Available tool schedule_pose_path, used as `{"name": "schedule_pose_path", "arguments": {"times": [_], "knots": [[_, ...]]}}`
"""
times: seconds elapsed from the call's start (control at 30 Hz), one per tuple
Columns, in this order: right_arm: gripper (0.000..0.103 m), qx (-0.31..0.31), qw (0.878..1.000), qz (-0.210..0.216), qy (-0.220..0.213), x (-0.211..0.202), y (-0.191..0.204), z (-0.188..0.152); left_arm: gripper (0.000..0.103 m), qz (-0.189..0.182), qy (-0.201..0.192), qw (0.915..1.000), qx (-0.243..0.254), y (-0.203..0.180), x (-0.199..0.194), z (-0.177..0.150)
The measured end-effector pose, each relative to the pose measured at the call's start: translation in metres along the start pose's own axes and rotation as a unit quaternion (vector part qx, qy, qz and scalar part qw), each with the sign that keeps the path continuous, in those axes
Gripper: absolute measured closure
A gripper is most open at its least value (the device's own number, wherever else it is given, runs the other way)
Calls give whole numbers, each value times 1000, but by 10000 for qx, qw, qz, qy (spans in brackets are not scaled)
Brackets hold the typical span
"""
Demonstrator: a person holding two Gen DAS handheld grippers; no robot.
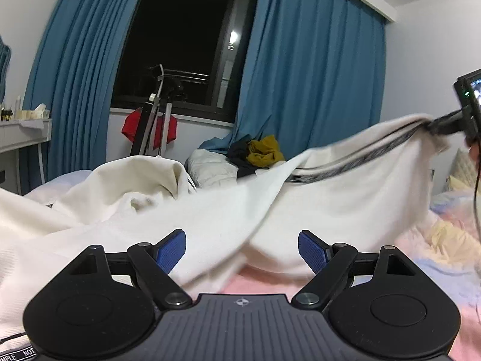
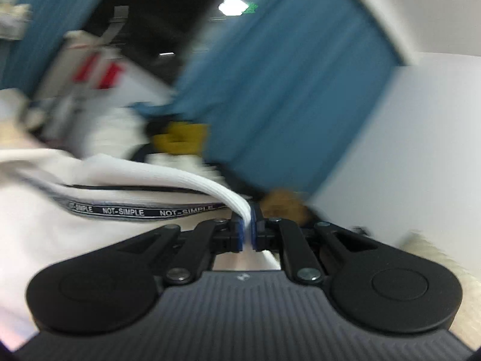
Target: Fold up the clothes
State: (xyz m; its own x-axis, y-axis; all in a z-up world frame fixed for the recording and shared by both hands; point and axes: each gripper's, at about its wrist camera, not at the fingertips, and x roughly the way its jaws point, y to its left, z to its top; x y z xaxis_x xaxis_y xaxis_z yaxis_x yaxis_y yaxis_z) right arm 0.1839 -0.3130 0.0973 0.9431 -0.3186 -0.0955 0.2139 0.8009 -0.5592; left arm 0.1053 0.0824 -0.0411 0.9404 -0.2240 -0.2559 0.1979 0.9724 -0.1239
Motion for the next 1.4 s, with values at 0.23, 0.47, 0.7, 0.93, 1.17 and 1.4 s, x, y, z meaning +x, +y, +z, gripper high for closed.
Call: {"name": "schedule_pose_path", "arguments": {"times": [0.23,0.47,0.7,0.93,1.17,1.4], "knots": [[95,1639,9757,-762,1238,0,-46,-120,19,12,361,9983,455,-11,10,-10],[91,5073,8183,-5,2701,-26,-61,-252,20,48,642,9947,807,-27,4,-30],[84,6684,6876,365,2812,-45,-67,-267,20,251,943,9892,1096,-34,5,-43],[48,6850,6709,440,2806,-62,-75,-266,21,324,1067,9787,1722,-47,14,-51],[24,7039,6583,-81,2667,-75,-86,-272,25,197,1243,9675,2192,-47,40,-54],[23,7556,6049,1156,2234,-69,-69,-262,31,-100,1468,9619,2306,-46,71,-65]]}}
